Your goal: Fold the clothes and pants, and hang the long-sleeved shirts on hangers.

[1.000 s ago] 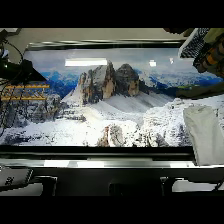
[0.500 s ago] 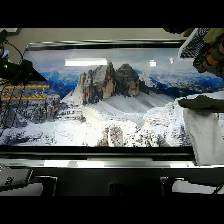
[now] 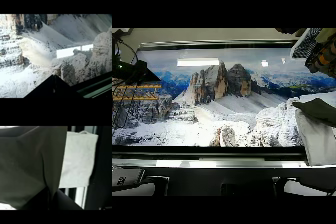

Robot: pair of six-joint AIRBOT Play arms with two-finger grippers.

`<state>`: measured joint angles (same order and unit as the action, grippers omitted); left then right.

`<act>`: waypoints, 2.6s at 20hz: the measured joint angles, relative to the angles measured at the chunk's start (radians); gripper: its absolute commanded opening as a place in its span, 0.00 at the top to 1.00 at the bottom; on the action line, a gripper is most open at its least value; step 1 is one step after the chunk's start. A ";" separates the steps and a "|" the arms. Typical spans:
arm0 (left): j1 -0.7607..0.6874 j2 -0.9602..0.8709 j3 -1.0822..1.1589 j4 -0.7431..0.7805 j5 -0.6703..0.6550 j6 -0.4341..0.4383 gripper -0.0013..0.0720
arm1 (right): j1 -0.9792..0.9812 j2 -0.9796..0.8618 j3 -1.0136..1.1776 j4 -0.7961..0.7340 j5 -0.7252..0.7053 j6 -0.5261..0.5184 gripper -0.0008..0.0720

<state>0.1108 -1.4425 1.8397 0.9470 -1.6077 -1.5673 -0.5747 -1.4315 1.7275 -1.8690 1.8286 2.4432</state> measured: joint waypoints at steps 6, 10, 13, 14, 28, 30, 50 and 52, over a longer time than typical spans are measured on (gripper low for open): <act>-0.017 0.000 0.000 0.000 0.000 0.001 0.96 | 0.000 0.069 -0.276 -0.061 -0.062 -0.036 0.94; -0.027 0.000 0.000 0.000 0.001 0.001 0.96 | 0.000 0.117 -0.433 -0.111 -0.091 -0.046 0.94; -0.031 0.000 0.000 0.000 0.001 0.001 0.96 | 0.000 0.141 -0.512 -0.156 -0.109 -0.054 0.94; -0.031 0.000 0.000 0.000 0.001 0.001 0.96 | 0.000 0.146 -0.529 -0.166 -0.117 -0.058 0.94; -0.033 0.000 0.000 0.000 0.001 0.001 0.96 | 0.000 0.176 -0.625 -0.212 -0.192 -0.159 0.46; -0.033 0.000 0.000 0.000 0.001 0.001 0.96 | 0.000 0.204 -0.601 -0.192 -0.249 -0.192 0.52; -0.184 0.317 -0.389 0.372 0.178 -0.009 0.96 | 0.748 0.274 -0.391 0.390 -0.541 -0.713 0.94; -0.189 0.333 -0.407 0.384 0.174 -0.010 0.96 | 0.773 0.274 -0.391 0.388 -0.534 -0.716 0.94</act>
<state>-0.0780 -1.1091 1.4322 1.3312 -1.4334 -1.5776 0.1982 -1.1576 1.3365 -1.4807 1.2942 1.7271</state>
